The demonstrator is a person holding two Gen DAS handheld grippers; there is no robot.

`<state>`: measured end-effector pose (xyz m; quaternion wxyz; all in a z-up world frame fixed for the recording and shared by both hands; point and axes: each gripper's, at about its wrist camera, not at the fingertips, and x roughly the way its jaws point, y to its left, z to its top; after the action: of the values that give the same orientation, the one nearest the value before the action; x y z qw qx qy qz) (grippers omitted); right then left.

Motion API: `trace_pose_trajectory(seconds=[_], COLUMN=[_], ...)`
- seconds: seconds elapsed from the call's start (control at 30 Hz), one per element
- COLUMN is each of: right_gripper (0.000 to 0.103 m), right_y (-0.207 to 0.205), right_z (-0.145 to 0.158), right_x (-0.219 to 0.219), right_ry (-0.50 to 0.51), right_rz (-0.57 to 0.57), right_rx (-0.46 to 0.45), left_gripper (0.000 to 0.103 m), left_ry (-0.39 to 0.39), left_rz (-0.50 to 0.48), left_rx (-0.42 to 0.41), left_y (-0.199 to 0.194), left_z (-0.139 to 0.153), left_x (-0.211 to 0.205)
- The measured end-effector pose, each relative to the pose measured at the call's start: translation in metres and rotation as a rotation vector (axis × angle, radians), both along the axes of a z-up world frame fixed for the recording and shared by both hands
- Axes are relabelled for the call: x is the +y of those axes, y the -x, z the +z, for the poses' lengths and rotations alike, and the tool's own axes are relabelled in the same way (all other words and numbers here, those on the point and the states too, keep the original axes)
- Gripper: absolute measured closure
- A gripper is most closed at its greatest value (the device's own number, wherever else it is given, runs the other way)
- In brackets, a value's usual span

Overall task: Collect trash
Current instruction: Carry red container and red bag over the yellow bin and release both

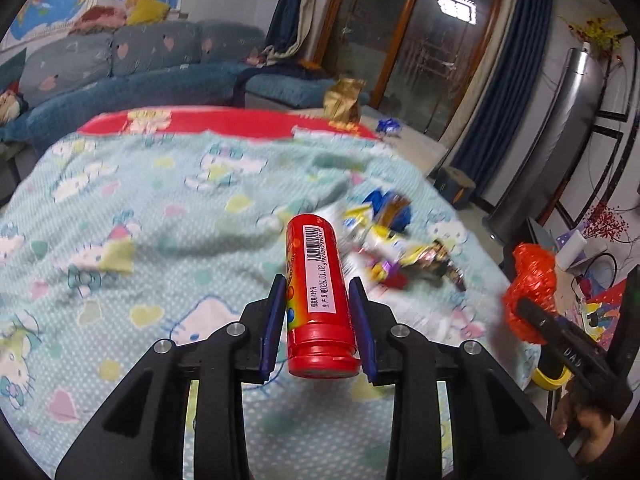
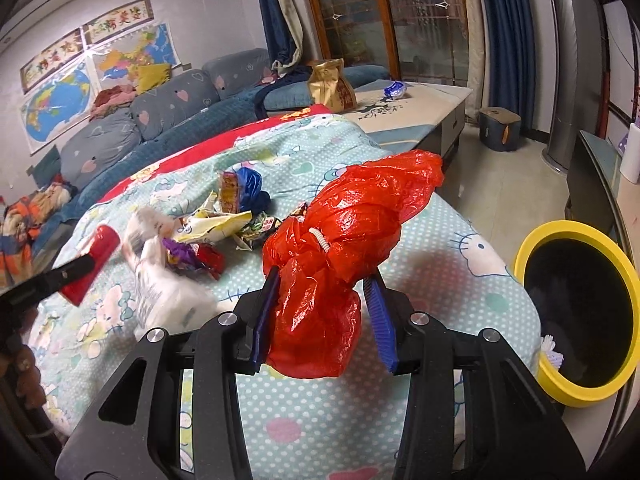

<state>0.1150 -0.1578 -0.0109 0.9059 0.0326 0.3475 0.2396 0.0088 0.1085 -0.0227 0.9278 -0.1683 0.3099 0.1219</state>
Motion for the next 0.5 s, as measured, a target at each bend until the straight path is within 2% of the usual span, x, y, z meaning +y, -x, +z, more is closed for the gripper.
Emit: trace_pose_trajectory(seconds=[0.27, 0.5], right_gripper=[0.068, 0.068], right_y=[0.000, -0.001], right_z=[0.009, 0.015], right_x=[-0.009, -0.023], right_ry=[-0.002, 0.008], right_rz=[-0.009, -0.033], right_rx=[-0.030, -0.047], left_gripper=[0.073, 0.073], left_ry=[-0.022, -0.017], left_rz=[-0.084, -0.174], left_rx=[-0.078, -0.104], left_y=[-0.017, -0.037], left_z=[0.028, 0.036], left_x=[-0.026, -0.058])
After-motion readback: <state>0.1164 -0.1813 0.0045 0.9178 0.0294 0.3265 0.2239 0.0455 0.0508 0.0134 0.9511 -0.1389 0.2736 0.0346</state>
